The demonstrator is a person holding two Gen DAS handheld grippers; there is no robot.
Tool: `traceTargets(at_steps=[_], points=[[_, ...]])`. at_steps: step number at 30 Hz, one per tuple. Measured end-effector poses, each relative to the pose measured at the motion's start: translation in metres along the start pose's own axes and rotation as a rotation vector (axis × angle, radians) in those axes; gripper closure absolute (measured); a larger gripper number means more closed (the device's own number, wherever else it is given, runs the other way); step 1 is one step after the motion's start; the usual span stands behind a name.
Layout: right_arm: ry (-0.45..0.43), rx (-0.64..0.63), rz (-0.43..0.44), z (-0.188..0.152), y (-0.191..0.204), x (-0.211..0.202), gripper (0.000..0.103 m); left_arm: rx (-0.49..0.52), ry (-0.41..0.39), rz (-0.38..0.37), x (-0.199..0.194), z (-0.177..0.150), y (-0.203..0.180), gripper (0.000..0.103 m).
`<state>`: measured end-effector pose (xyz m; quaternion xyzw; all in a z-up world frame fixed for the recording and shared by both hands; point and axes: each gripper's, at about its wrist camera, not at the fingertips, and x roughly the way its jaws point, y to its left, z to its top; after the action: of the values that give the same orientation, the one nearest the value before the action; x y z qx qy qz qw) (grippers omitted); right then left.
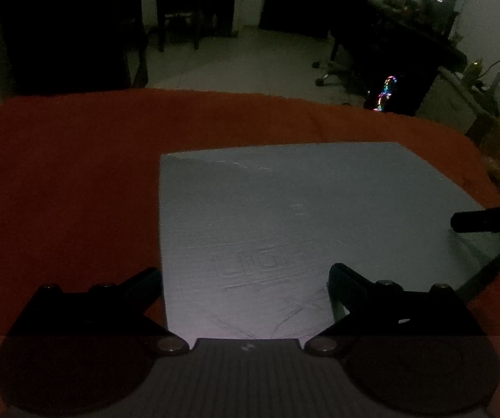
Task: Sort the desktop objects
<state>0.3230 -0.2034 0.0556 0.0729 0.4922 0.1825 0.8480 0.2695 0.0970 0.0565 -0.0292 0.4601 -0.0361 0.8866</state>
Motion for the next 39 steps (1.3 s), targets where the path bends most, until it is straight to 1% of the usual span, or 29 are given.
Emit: traceTargets(at_steps=[4, 6, 9, 11, 13, 14, 15, 16, 17, 18, 19, 20, 21, 22, 23, 25, 27, 28, 29, 30, 31, 33, 36, 37, 39], points=[[-0.008, 0.003, -0.032, -0.025, 0.012, -0.041, 0.000, 0.009, -0.009, -0.003, -0.031, -0.016, -0.016, 0.001], [-0.004, 0.014, -0.041, -0.039, 0.014, -0.060, 0.000, 0.019, -0.001, -0.024, -0.042, -0.028, -0.024, 0.001], [0.022, 0.067, -0.067, -0.068, 0.012, -0.081, 0.000, 0.022, -0.004, -0.034, -0.057, -0.053, -0.041, 0.001], [0.039, 0.113, -0.088, -0.090, 0.008, -0.087, 0.000, 0.023, 0.004, -0.028, -0.059, -0.068, -0.049, 0.001], [0.051, 0.147, -0.091, -0.109, 0.005, -0.092, 0.000, 0.024, 0.009, -0.024, -0.056, -0.082, -0.056, 0.001], [0.049, 0.151, -0.085, -0.119, 0.004, -0.095, 0.000, 0.040, 0.018, -0.057, -0.052, -0.089, -0.062, 0.002], [0.046, 0.154, -0.080, -0.128, 0.002, -0.097, 0.000, 0.056, 0.028, -0.090, -0.049, -0.097, -0.068, 0.011], [0.035, 0.112, -0.036, -0.135, 0.005, -0.100, 0.007, 0.073, 0.038, -0.120, -0.045, -0.105, -0.074, 0.021], [0.023, 0.065, 0.010, -0.143, 0.008, -0.103, 0.011, 0.099, 0.055, -0.116, -0.041, -0.115, -0.090, 0.023], [0.019, 0.018, 0.057, -0.148, 0.014, -0.103, 0.019, 0.142, 0.041, -0.068, -0.038, -0.125, -0.105, 0.023], [-0.015, -0.028, 0.029, -0.155, 0.021, -0.103, 0.020, 0.184, 0.027, -0.023, -0.036, -0.134, -0.119, 0.016], [-0.011, -0.036, -0.026, -0.162, 0.023, -0.099, 0.019, 0.210, 0.019, -0.010, -0.035, -0.144, -0.123, 0.012], [-0.002, -0.040, -0.082, -0.170, 0.024, -0.094, 0.018, 0.233, 0.011, 0.001, -0.034, -0.154, -0.126, 0.011], [0.006, -0.045, -0.139, -0.178, 0.025, -0.089, 0.019, 0.219, 0.010, -0.021, -0.035, -0.161, -0.118, 0.011], [0.026, -0.018, -0.147, -0.181, 0.017, -0.082, 0.019, 0.167, -0.001, -0.022, -0.036, -0.163, -0.105, 0.010], [0.068, 0.041, -0.153, -0.186, -0.002, -0.068, 0.010, 0.103, -0.030, -0.004, -0.036, -0.160, -0.083, 0.005], [0.079, 0.106, -0.112, -0.178, -0.017, -0.059, 0.008, 0.088, -0.080, 0.068, -0.036, -0.149, -0.063, 0.005], [0.084, 0.138, -0.090, -0.174, -0.024, -0.054, 0.008, 0.088, -0.097, 0.093, -0.037, -0.144, -0.056, 0.003], [0.089, 0.156, -0.079, -0.167, -0.027, -0.053, 0.007, 0.076, -0.097, 0.113, -0.036, -0.137, -0.045, 0.002], [0.093, 0.159, -0.076, -0.161, -0.029, -0.050, 0.007, 0.058, -0.091, 0.108, -0.035, -0.131, -0.033, 0.001], [0.086, 0.144, -0.081, -0.155, -0.024, -0.048, 0.007, 0.039, -0.101, 0.126, -0.034, -0.126, -0.022, 0.001], [0.070, 0.101, -0.097, -0.146, -0.012, -0.046, 0.006, 0.031, -0.122, 0.202, -0.027, -0.120, -0.005, 0.000], [0.065, 0.045, -0.124, -0.142, 0.000, -0.041, 0.006, 0.051, -0.070, 0.212, -0.006, -0.117, 0.021, 0.001], [0.067, 0.031, -0.132, -0.141, 0.003, -0.039, 0.006, 0.046, -0.055, 0.200, 0.001, -0.118, 0.029, 0.000], [0.074, 0.020, -0.132, -0.148, 0.010, -0.039, 0.006, 0.029, -0.007, 0.132, 0.017, -0.121, 0.042, 0.000]])
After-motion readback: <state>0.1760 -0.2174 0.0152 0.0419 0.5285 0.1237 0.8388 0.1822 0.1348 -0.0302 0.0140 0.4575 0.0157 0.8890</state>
